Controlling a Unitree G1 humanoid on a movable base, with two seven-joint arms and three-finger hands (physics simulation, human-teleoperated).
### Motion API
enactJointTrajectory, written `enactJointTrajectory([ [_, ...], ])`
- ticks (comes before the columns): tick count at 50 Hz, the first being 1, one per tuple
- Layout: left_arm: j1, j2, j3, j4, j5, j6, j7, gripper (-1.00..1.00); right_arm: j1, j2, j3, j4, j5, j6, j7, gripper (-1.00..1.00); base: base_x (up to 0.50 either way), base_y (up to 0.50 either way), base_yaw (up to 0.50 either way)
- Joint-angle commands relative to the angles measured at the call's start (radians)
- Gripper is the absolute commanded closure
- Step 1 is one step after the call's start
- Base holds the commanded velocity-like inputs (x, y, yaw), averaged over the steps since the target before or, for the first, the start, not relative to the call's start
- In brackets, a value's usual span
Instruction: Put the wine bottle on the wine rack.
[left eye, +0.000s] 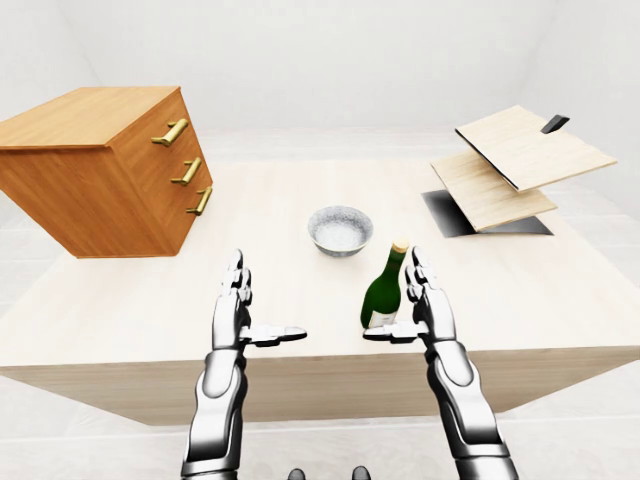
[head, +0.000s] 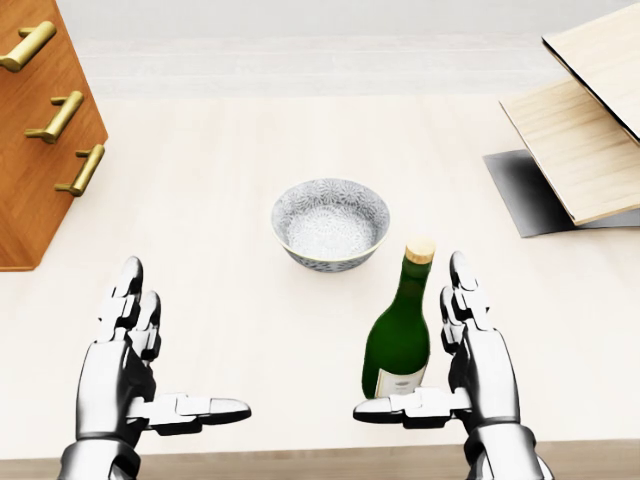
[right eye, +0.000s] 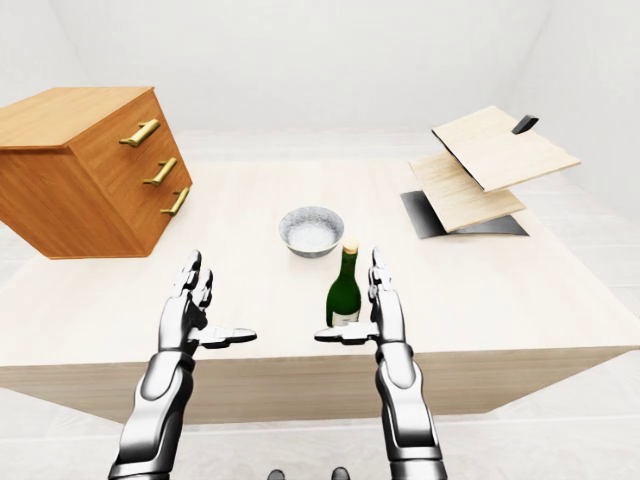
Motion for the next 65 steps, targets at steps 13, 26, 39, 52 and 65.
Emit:
enactJointTrajectory([
  [13,0.087,0.05,-0.014,-0.265,-0.015,0.075,-0.033,-1.0,0.047,-0.013,-0.008,-0.151,-0.018,0.072,0.025,-1.0,0.0,0.0,0.0],
  [26,0.145,0.06,0.007,-0.434,-0.033,0.075,-0.068,-1.0,0.089,-0.014,-0.01,-0.258,-0.067,0.072,0.03,-1.0,0.0,0.0,0.0],
  [39,0.171,0.047,0.037,-0.584,-0.051,0.075,-0.083,-1.0,0.156,-0.011,-0.063,-0.466,-0.046,0.072,0.059,-1.0,0.0,0.0,0.0],
  [52,0.181,0.039,0.028,-0.621,-0.036,0.075,-0.081,-1.0,0.148,0.0,-0.074,-0.445,-0.049,0.072,0.067,-1.0,-0.12,-0.22,0.0],
  [65,0.189,0.033,0.034,-0.606,-0.043,0.075,-0.079,-1.0,0.145,0.0,-0.055,-0.431,-0.059,0.072,0.065,-1.0,-0.13,-0.25,0.0],
])
